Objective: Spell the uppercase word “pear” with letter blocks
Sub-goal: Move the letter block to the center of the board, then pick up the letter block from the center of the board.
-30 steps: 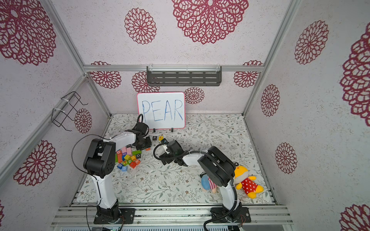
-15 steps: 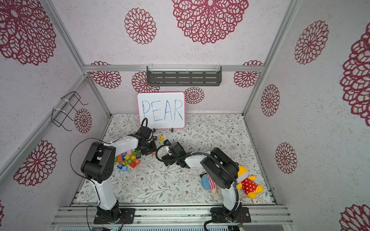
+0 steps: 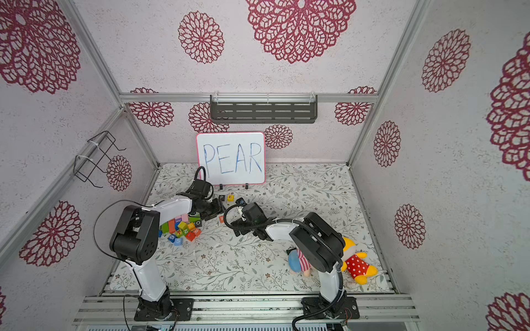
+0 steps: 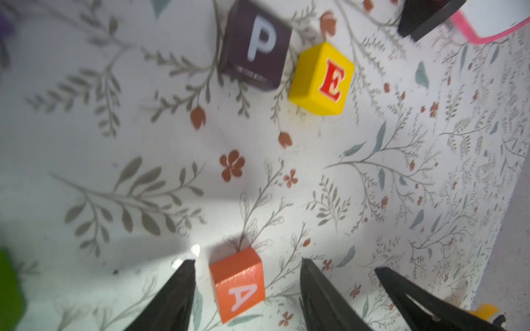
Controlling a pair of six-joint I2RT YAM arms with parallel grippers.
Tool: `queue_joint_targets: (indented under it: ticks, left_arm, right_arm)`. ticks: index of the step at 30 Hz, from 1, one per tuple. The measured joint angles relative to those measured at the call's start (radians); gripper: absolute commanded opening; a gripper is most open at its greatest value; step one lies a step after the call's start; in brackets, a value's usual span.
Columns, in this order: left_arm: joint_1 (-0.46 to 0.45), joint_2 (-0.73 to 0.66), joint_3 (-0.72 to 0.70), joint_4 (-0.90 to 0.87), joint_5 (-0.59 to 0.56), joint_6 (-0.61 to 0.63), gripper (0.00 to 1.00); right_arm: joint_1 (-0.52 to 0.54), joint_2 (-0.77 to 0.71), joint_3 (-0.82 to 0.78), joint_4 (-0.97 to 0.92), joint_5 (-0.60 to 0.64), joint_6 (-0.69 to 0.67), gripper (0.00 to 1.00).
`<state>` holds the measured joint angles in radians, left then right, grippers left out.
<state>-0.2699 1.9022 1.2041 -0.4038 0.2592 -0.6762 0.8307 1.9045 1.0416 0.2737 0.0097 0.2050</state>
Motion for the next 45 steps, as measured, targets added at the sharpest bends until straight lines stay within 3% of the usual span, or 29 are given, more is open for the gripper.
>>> queue_joint_targets:
  ticks: [11,21,24,28,31,37,42,45]
  left_arm:
    - [-0.003,0.082,0.029,0.043,0.103,0.040,0.52]
    - [-0.020,-0.033,-0.154,0.136,0.136,-0.038,0.49]
    - [-0.044,-0.062,-0.203,0.174,0.144,-0.082,0.49]
    - [-0.058,-0.110,-0.248,0.177,0.114,-0.126,0.50]
    - [-0.058,-0.211,-0.278,0.123,0.017,-0.150,0.62]
    - [-0.056,-0.457,-0.336,0.069,-0.140,-0.174,0.75]
    - [-0.036,-0.487,-0.370,0.019,-0.199,-0.165,0.80]
    - [-0.008,-0.488,-0.390,-0.006,-0.208,-0.158,0.82]
  right_arm:
    - [0.000,-0.031,-0.053,0.002,-0.001,0.032,0.99]
    - [0.000,-0.051,-0.042,-0.025,0.040,0.116,0.98]
    - [0.000,-0.051,-0.001,-0.064,0.052,0.194,0.90]
    - [0.011,-0.021,0.142,-0.197,0.085,0.333,0.83]
    - [0.033,0.026,0.287,-0.329,0.141,0.422,0.78]
    - [0.117,0.080,0.449,-0.544,0.239,0.557,0.75]
    - [0.158,0.217,0.661,-0.727,0.278,0.628,0.63]
    - [0.159,0.304,0.753,-0.793,0.267,0.650,0.61]
